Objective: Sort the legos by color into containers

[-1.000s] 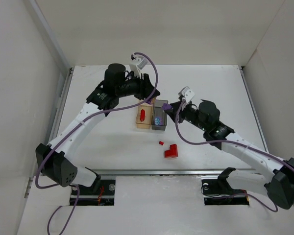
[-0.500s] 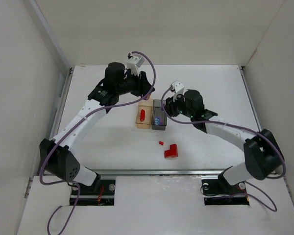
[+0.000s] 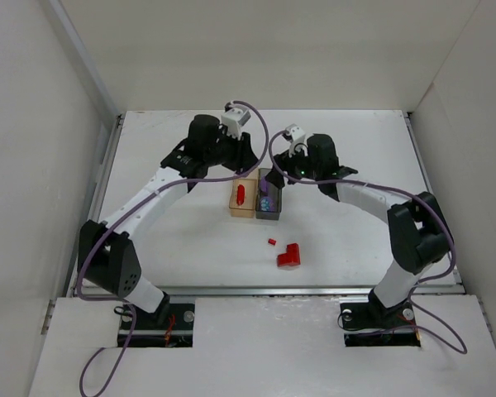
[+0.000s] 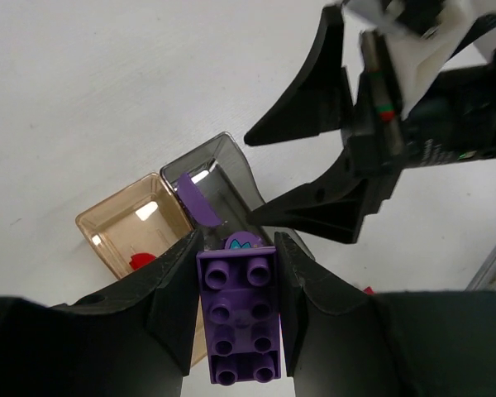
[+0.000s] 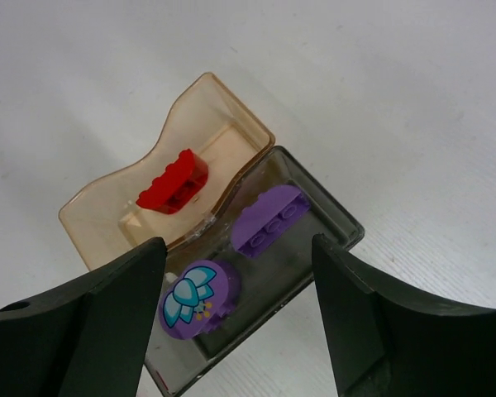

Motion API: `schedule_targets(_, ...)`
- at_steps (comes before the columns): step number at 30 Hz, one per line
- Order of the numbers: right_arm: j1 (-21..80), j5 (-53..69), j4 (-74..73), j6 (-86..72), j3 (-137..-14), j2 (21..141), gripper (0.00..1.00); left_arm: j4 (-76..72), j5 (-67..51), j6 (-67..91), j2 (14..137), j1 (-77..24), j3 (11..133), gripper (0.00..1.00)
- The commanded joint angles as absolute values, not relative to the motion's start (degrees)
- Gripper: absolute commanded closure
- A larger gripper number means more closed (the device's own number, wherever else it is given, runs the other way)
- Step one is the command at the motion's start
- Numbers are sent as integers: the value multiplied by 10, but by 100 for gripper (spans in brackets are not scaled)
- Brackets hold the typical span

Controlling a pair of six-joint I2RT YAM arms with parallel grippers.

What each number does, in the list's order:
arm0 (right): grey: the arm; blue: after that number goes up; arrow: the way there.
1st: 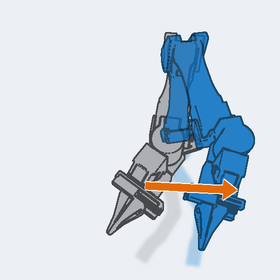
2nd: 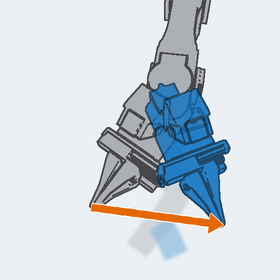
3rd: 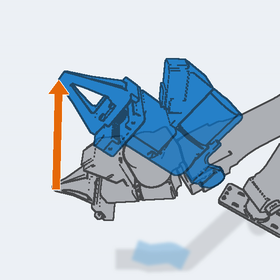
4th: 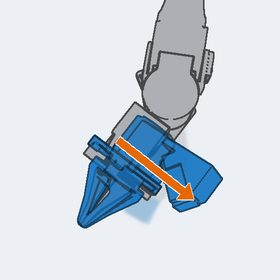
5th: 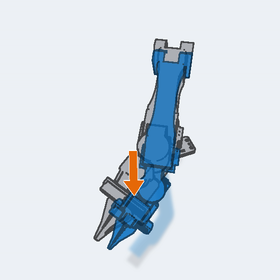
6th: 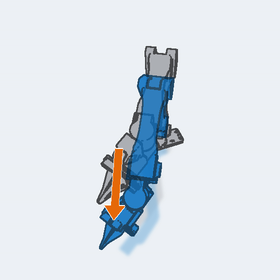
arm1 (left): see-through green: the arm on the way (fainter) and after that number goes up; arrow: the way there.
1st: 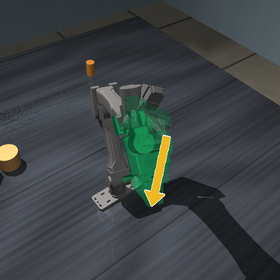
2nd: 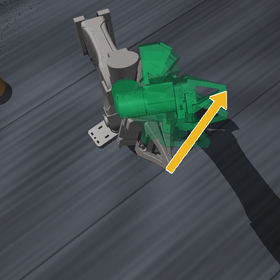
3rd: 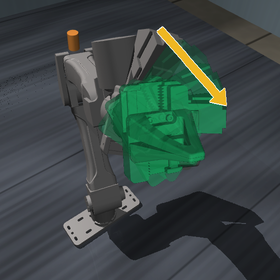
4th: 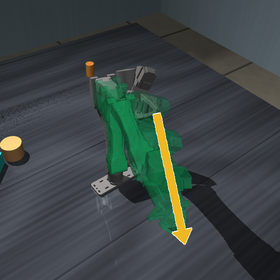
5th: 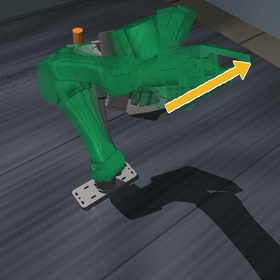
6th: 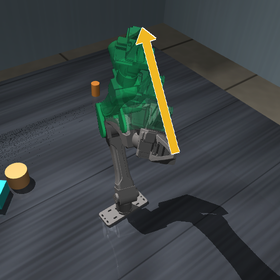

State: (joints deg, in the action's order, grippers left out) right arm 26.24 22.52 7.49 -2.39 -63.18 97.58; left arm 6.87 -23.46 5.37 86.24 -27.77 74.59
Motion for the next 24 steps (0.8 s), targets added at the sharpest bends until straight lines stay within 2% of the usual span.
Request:
schedule_targets(1,240,244,73,-32,-664,955,24,35,-236,16,888,-295,731,100)
schedule_targets(8,198,119,52,-69,-621,876,22,-59,-246,24,967,-331,709,100)
schedule_targets(9,198,93,36,-69,-616,868,21,-80,-246,31,975,-331,709,90)
schedule_targets(16,192,66,-9,-69,-589,827,19,-91,-263,49,1049,-337,746,63)
schedule_targets(17,192,61,-17,-69,-583,822,19,-82,-263,49,1057,-337,756,54)
schedule_targets(22,192,47,-31,-69,-570,803,19,-45,-268,33,1078,-337,796,25)
schedule_targets(23,192,40,-36,-63,-570,796,0,-45,-268,26,1072,-337,796,21)
schedule_targets(24,192,33,-36,-63,-570,789,0,-45,-268,21,1072,-337,796,17)
